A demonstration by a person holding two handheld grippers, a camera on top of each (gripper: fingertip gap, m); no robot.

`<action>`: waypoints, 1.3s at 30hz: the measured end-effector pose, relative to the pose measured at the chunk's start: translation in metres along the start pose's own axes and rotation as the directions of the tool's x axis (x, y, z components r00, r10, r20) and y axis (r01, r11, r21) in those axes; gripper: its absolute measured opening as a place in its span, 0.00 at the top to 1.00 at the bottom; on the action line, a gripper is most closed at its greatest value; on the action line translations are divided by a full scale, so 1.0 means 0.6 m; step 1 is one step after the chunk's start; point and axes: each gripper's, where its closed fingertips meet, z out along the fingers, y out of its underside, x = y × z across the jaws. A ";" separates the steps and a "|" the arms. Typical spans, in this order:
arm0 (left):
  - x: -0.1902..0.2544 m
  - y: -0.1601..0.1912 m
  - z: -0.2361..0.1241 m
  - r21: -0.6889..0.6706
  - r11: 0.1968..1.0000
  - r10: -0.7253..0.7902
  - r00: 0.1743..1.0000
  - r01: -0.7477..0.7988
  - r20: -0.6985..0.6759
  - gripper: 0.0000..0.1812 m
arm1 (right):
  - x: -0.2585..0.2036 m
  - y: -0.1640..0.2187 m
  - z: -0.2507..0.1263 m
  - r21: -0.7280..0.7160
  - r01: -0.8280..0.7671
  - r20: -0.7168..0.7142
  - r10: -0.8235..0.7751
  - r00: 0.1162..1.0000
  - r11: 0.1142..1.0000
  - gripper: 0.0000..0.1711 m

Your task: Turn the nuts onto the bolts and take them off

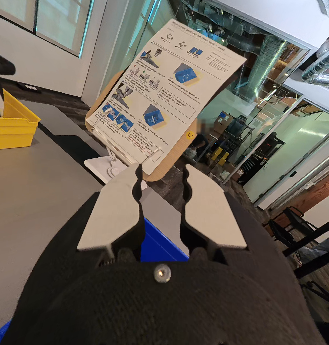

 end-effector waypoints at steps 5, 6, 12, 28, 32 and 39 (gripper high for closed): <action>0.004 0.021 0.035 -0.064 0.998 -0.002 1.000 0.000 -0.029 0.88 | 0.017 0.008 -0.011 -0.017 -0.002 -0.029 0.001 1.000 1.000 0.76; 0.005 0.025 0.041 -0.078 0.997 0.003 1.000 -0.006 -0.030 0.88 | 0.019 0.010 -0.012 -0.020 -0.002 -0.033 0.001 0.999 1.000 0.76; -0.008 0.051 0.064 -0.160 0.987 0.023 1.000 -0.021 0.012 0.91 | 0.030 0.020 -0.016 -0.042 0.000 -0.052 -0.002 0.999 0.999 0.76; 0.020 -0.065 -0.118 0.193 0.981 -0.025 0.971 -0.022 0.239 0.96 | 0.030 0.017 -0.024 -0.048 0.035 -0.044 -0.037 0.998 0.998 0.77; 0.179 -0.196 -0.157 0.311 0.945 0.043 0.979 -0.105 0.198 0.96 | 0.020 0.008 -0.022 -0.040 0.053 -0.033 -0.055 0.998 0.998 0.77; 0.391 -0.311 0.041 0.219 0.947 0.223 0.972 -0.233 0.073 0.96 | 0.045 0.138 -0.050 -0.415 0.013 -0.009 -0.018 1.000 0.910 0.78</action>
